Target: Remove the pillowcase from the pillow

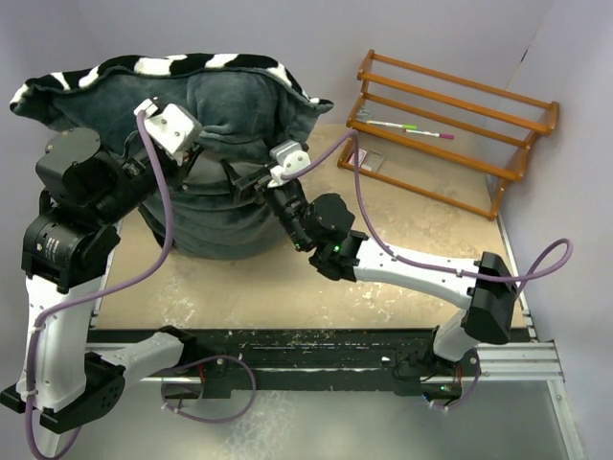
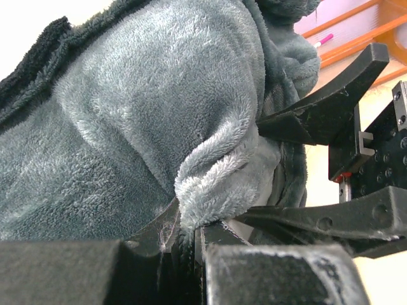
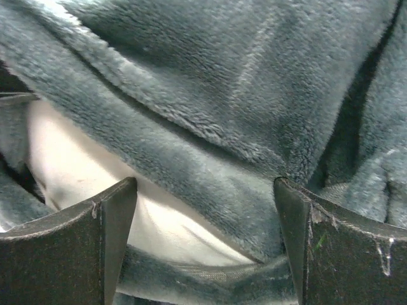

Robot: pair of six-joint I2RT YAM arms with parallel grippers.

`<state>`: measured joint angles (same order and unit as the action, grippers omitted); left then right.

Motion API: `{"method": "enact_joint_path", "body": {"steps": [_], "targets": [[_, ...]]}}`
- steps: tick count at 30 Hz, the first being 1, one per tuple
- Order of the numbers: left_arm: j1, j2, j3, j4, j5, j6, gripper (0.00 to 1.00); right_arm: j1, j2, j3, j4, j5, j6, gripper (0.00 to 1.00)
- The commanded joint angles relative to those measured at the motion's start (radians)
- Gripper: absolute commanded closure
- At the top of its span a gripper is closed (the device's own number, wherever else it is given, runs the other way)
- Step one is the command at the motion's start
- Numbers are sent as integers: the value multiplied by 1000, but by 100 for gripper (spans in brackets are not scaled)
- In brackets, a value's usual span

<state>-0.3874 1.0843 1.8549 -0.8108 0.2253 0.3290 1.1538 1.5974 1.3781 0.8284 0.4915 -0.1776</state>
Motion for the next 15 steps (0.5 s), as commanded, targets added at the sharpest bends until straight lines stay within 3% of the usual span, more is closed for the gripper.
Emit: {"method": "enact_joint_path", "body": {"steps": [1,6,15], "targets": [[-4,-27,76,108,45,-32,100,-34,-52,-37,56,80,2,9],[-4,-27,79,116,67,-54,100,-54,-23,-23,11,-7,52,7],[-4,-2,109,70,129,-107,100,-6,160,123,125,-26,54,4]]}}
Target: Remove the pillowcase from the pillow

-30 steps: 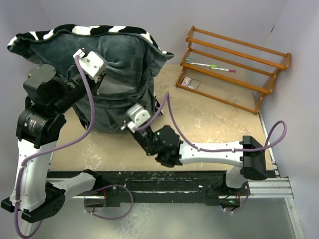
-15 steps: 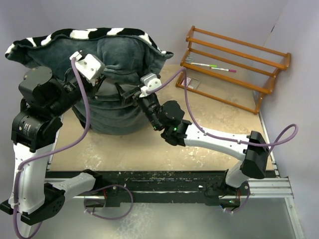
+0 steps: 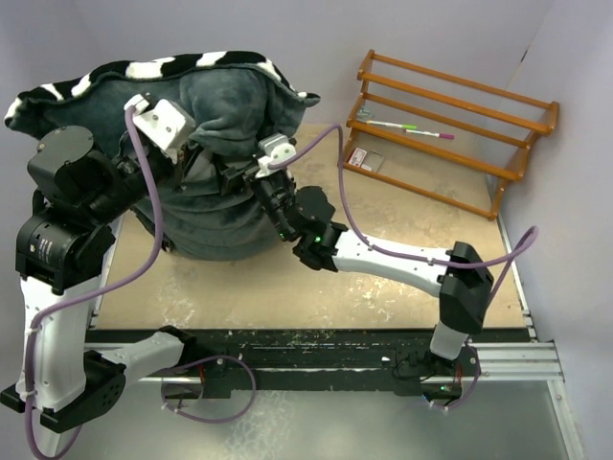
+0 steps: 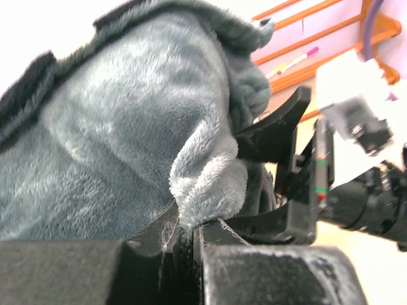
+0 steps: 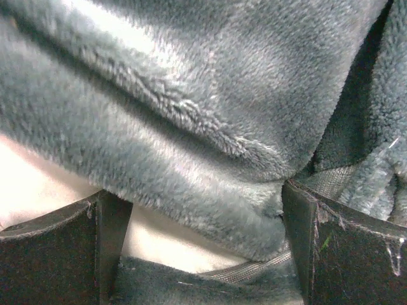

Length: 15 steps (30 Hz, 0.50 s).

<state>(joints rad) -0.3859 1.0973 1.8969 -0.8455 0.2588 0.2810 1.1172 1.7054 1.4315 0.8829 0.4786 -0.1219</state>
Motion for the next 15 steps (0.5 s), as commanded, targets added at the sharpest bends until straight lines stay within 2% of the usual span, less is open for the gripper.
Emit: {"method": "enact_joint_path", "body": {"steps": [1,4,7,9,15], "targets": [[-5,-14,68,105,83,-55,100,53,58,70,99,16,-36,4],[-5,-20,53,136,0,-38,100,148,53,-7,333,196,-216,7],[-6,-11,33,160,-94,-33,100,219,33,-95,498,220,-358,10],[-6,-6,29,150,-85,-47,100,232,18,-118,492,198,-364,11],[-6,-4,59,114,13,-122,100,207,-2,-75,311,86,-280,7]]}}
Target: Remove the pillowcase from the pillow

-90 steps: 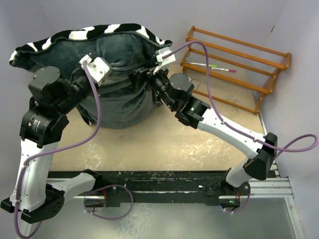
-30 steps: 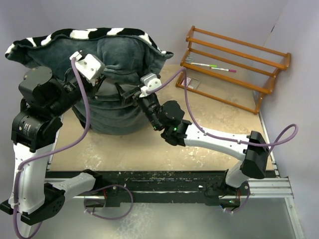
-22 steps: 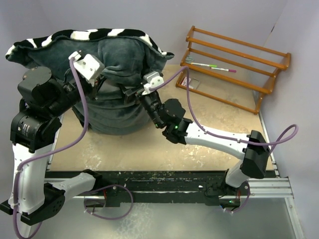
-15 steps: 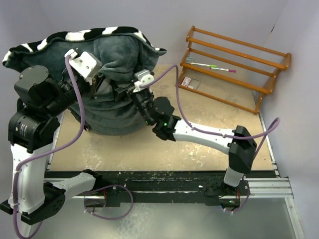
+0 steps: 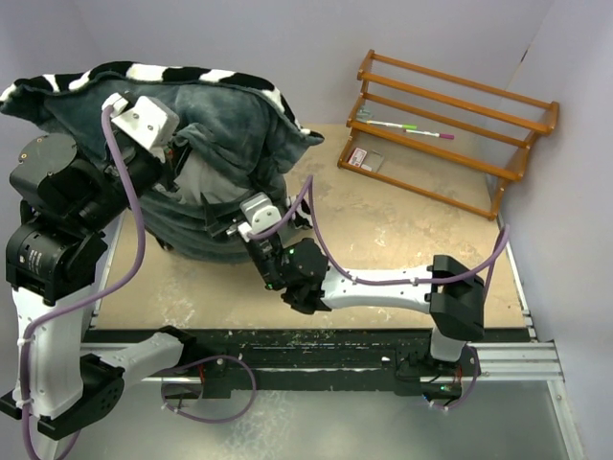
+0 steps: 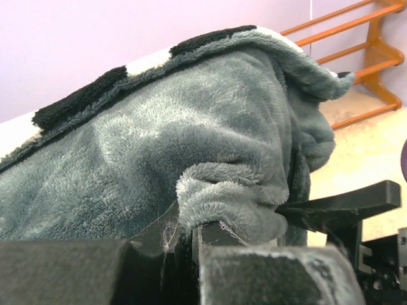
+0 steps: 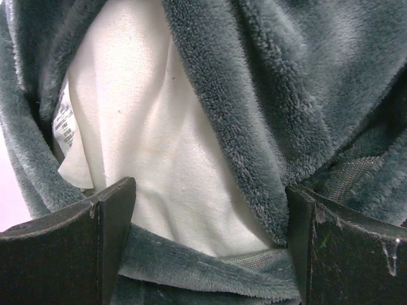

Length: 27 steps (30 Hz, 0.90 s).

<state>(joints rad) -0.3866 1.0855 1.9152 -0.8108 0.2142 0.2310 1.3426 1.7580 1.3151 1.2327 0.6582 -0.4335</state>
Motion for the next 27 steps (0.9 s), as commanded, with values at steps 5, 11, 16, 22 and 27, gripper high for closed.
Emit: {"method": "enact_joint_path", "body": {"steps": [5,11,16,22,27], "targets": [[-5,23,82,40,84,-101,100,-38,-59,80,-44,-81,47,6],[-6,33,83,30,33,-114,100,72,-62,43,162,20,-151,7],[-5,32,62,28,35,-130,100,152,-44,58,156,41,-161,7],[-6,30,77,7,62,-139,100,112,14,180,17,89,-100,6],[-5,29,92,-7,58,-136,100,78,4,177,27,162,-86,6]]}}
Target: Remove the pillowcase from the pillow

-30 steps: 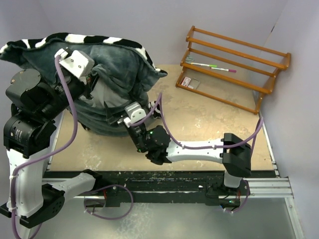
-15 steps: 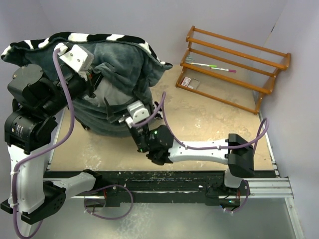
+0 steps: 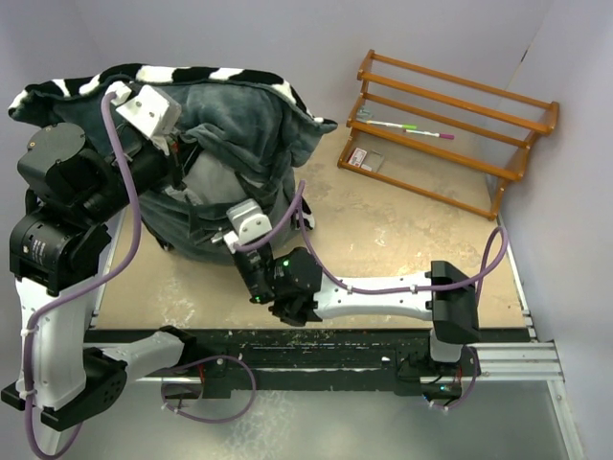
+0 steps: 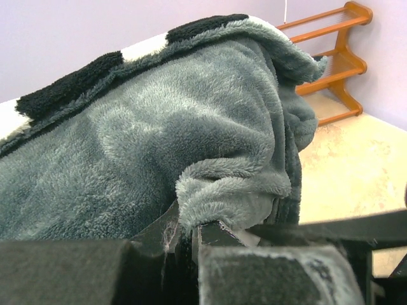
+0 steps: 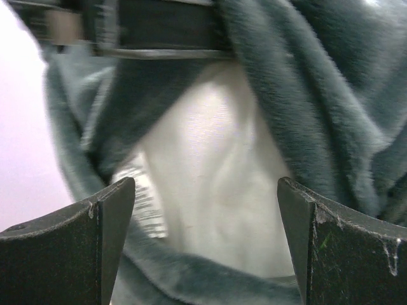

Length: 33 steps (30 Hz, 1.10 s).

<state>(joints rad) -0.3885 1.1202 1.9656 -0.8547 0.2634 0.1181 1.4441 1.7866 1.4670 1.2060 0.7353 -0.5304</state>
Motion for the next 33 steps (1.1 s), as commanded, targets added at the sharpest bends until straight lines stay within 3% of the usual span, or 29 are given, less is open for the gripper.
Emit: {"method": "enact_joint_path", "body": {"steps": [1,6,11,15,21,22,23,24,33], "targets": [[-2,-9,40,36,14,-22,100,-24,-33,7,40,51,32,6],[-3,-11,36,26,84,-60,100,-59,7,63,-31,34,65,6],[-3,0,69,-37,213,-71,100,-134,40,197,-236,-34,200,5],[-3,30,119,-88,304,-78,100,-168,57,231,-264,-112,214,9],[-3,50,164,-99,316,-74,100,-177,77,235,-215,-163,164,50],[-3,51,174,-99,311,-70,100,-178,67,215,-189,-173,168,65],[-3,51,184,-95,298,-62,100,-179,54,196,-170,-175,175,88],[-4,46,190,-85,278,-52,100,-180,42,176,-149,-171,182,100],[-3,38,192,118,91,57,100,-175,-73,-24,-145,-213,354,100]]}}
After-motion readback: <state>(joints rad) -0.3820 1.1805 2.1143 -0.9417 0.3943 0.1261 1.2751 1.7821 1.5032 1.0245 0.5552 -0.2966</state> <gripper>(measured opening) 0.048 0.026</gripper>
